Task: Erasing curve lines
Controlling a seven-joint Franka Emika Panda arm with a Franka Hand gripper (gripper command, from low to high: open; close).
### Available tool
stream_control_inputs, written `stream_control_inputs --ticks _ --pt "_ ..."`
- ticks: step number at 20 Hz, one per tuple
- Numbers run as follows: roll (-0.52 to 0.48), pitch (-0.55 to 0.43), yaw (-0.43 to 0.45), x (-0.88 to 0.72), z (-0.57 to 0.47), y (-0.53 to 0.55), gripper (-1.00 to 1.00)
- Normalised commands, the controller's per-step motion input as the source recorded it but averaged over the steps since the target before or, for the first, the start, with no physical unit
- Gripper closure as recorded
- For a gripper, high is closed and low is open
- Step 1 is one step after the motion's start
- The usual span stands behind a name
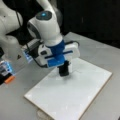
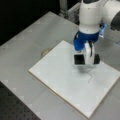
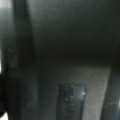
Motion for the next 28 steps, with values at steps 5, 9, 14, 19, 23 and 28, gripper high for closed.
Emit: stream_control_inputs --ticks 5,9,14,19,23,28 --pt "0.121 -0.146 -0.084 -0.30 -0.20 0.03 1.00" --pt "0.122 -0.172 -0.066 -0.24 -0.24 -0.01 1.00" --pt "0.136 -0.199 -0.050 -0.21 -0.28 -0.05 1.00" --pt "0.134 -0.229 -0.061 -0.19 -0.32 -0.03 1.00" --pt "0.130 -0.235 -0.047 -0.22 -0.31 -0.02 1.00" --pt "0.125 -0.228 -0.043 -0.30 -0.29 0.02 1.00"
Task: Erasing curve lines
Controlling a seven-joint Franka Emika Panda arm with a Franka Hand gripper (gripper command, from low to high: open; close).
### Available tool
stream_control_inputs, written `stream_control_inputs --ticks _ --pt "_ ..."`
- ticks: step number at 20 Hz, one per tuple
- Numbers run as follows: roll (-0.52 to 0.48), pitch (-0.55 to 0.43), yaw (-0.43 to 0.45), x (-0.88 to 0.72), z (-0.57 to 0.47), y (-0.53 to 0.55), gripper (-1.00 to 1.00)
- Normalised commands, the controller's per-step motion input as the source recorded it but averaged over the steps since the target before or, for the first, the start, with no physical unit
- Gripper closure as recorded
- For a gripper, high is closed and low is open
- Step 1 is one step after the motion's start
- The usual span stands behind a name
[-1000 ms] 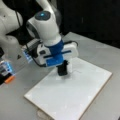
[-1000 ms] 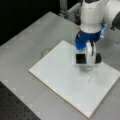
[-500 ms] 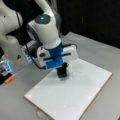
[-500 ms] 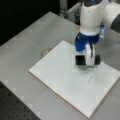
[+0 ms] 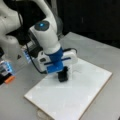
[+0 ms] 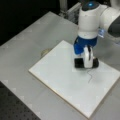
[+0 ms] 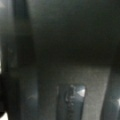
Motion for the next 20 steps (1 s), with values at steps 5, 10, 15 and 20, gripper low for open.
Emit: stream_control_inputs --ticks 5,10,15,20 --pt "0.094 -0.200 -0.043 -0.42 -0.21 0.05 1.00" --pt "0.077 -0.217 -0.046 -0.46 -0.30 0.12 1.00" --pt "0.072 -0.246 -0.050 -0.35 -0.40 0.19 1.00" --pt "0.079 -0.245 -0.053 -0.26 -0.46 0.24 1.00"
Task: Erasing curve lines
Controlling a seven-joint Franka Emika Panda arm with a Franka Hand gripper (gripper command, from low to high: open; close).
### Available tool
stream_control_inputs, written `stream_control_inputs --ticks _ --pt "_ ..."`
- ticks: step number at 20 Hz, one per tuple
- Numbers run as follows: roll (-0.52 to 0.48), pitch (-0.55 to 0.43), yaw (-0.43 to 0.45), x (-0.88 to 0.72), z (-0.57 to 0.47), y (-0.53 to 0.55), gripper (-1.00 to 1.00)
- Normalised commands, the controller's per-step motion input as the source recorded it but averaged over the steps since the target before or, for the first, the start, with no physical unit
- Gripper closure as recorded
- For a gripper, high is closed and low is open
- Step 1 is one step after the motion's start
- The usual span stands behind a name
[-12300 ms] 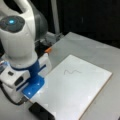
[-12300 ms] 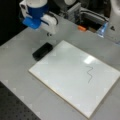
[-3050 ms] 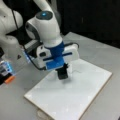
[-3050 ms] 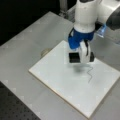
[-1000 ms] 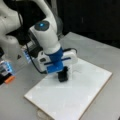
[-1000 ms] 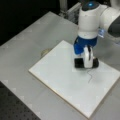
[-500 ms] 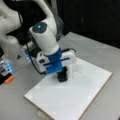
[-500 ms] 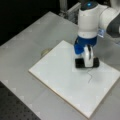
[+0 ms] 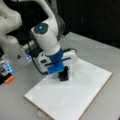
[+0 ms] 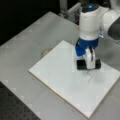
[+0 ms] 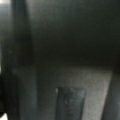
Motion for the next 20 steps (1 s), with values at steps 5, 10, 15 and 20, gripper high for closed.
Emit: stream_control_inputs --ticks 5,10,15,20 --pt "0.076 -0.238 -0.075 -0.19 -0.53 0.25 1.00" --pt "0.076 -0.228 -0.097 -0.13 -0.55 0.27 1.00" --pt "0.077 -0.225 -0.117 0.01 -0.60 0.31 1.00" --pt "0.055 -0.228 -0.148 0.16 -0.68 0.34 1.00"
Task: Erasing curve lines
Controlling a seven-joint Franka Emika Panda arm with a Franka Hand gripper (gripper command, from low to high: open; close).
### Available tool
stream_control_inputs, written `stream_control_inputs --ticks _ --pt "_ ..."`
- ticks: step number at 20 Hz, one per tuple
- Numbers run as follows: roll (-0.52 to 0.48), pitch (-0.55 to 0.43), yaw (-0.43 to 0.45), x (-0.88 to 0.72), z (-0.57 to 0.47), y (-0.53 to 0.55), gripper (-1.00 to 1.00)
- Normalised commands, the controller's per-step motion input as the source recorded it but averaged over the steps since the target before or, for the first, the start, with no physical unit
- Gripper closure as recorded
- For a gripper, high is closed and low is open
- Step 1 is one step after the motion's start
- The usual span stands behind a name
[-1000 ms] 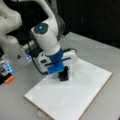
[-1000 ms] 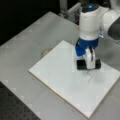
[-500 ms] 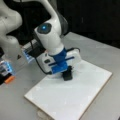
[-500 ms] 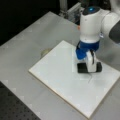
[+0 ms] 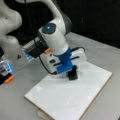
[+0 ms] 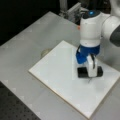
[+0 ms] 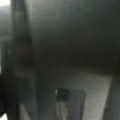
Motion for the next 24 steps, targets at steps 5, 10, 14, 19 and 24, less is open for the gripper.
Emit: stream_control_inputs --ticks 5,10,14,19,24 --pt "0.057 -0.205 -0.165 0.28 -0.75 0.39 1.00" --pt "0.062 -0.194 -0.165 0.36 -0.82 0.38 1.00" --pt "0.061 -0.211 -0.156 0.45 -0.92 0.37 1.00" --pt "0.055 -0.223 -0.166 0.51 -1.00 0.43 1.00" --pt "0.063 -0.216 -0.184 0.52 -1.00 0.50 1.00"
